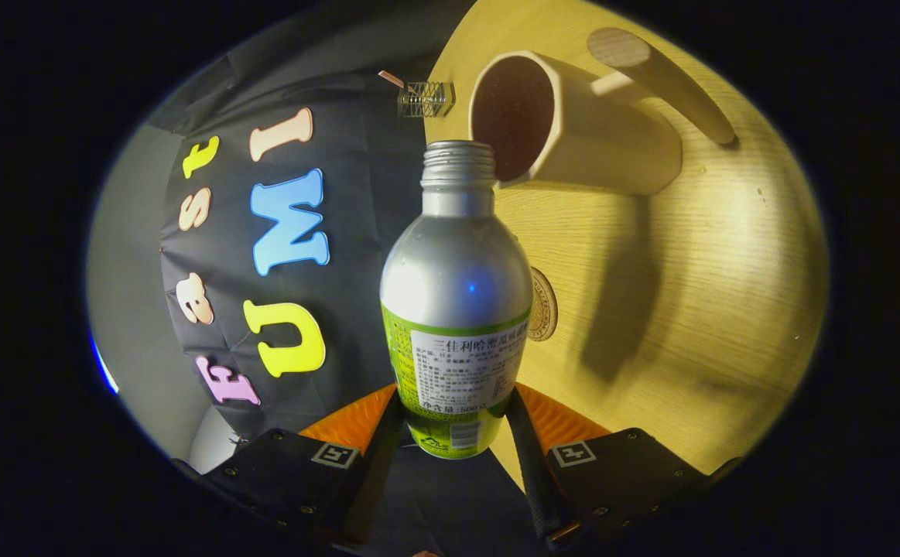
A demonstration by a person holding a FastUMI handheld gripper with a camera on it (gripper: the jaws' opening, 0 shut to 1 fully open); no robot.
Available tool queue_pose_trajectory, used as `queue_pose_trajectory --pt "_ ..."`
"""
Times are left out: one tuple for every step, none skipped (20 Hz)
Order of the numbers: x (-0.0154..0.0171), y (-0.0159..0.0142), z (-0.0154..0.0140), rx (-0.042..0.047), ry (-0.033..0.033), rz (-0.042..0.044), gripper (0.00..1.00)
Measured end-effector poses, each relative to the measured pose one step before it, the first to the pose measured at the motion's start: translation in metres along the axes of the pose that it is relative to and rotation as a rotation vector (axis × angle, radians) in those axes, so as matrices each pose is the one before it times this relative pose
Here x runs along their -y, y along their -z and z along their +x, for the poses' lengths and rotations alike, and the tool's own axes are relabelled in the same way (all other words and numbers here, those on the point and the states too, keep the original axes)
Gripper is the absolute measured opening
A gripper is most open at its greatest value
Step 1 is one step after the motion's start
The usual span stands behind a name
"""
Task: Take the bottle from table, then pour the juice into the cup, finally place the bottle on the coaster
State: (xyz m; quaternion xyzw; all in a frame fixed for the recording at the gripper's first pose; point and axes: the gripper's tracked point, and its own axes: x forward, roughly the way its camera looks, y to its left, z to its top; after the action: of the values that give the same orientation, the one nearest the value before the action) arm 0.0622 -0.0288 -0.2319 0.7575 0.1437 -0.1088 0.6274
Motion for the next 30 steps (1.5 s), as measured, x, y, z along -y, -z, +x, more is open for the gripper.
queue_pose_trajectory --pt "-0.00111 -0.00026 -0.0001 -0.00187 -0.00295 0.01072 0.76" --pt "-0.0003 0.00047 -0.00057 -0.00194 -0.00117 0.00962 0.75" --pt "0.00066 0.00049 -0.00049 -0.00214 0.00095 0.00803 0.75" --pt "-0.00067 0.00036 -0.00105 0.00102 0.00106 0.0066 0.75" --pt "-0.00089 -0.00001 -0.00036 -0.00089 -0.00163 0.00885 0.75" --pt "-0.00009 0.00182 -0.00254 0.00084 -0.00317 0.00924 0.75" --pt "0.00038 0.00104 -0.00069 -0.00561 -0.00146 0.00931 0.76" --pt "-0.00104 0.00182 -0.00045 -0.00234 -0.00274 0.00744 0.75" --pt "-0.00124 0.00021 0.00046 -0.00359 -0.00354 0.00853 0.76" --pt "-0.00278 -0.00024 0.00171 -0.00269 0.00093 0.00888 0.75" --pt "-0.00051 0.00027 0.0006 -0.00226 0.00032 0.00756 0.75" --pt "0.00043 0.00165 -0.00072 -0.00374 -0.00051 0.00839 0.75" --pt "0.00002 0.0004 0.00091 -0.00156 -0.00128 0.00674 0.75" --pt "-0.00004 -0.00114 -0.00157 -0.00113 -0.00096 0.00662 0.75" --pt "0.00041 -0.00019 -0.00018 -0.00108 -0.00119 0.00728 0.75" --pt "-0.00062 0.00058 -0.00037 0.00038 -0.00134 0.00692 0.75" --pt "-0.00096 0.00023 -0.00229 0.00033 -0.00178 0.00643 0.75" --pt "-0.00078 0.00063 -0.00004 -0.00004 -0.00007 0.00765 0.75" --pt "-0.00063 0.00017 0.00007 -0.00081 0.0015 0.00749 0.75" --pt "-0.00174 -0.00081 0.00004 0.0003 -0.00037 0.00723 0.75" --pt "-0.00052 0.00007 -0.00038 -0.00091 0.00017 0.00719 0.75" --pt "-0.00105 -0.00167 0.00065 0.00011 0.0 0.00443 0.75" --pt "-0.00079 0.00002 0.00091 -0.00143 0.00192 0.00436 0.75" --pt "-0.00043 -0.00006 -0.00061 -0.00198 0.00042 0.00553 0.76" --pt "-0.00168 -0.00152 -0.00167 0.00039 -0.00138 0.00581 0.75" --pt "-0.00155 -0.00012 0.00027 -0.00038 -0.00173 0.00646 0.75" --pt "-0.00138 0.00126 -0.00075 -0.00288 -0.00233 0.00579 0.75" --pt "-0.00075 0.0003 0.0001 -0.00325 0.00067 0.00612 0.75" --pt "-0.00292 -0.00021 -0.00057 -0.00248 -0.00194 0.00659 0.75" --pt "-0.00056 0.00043 0.00012 -0.00282 -0.00156 0.00666 0.75"
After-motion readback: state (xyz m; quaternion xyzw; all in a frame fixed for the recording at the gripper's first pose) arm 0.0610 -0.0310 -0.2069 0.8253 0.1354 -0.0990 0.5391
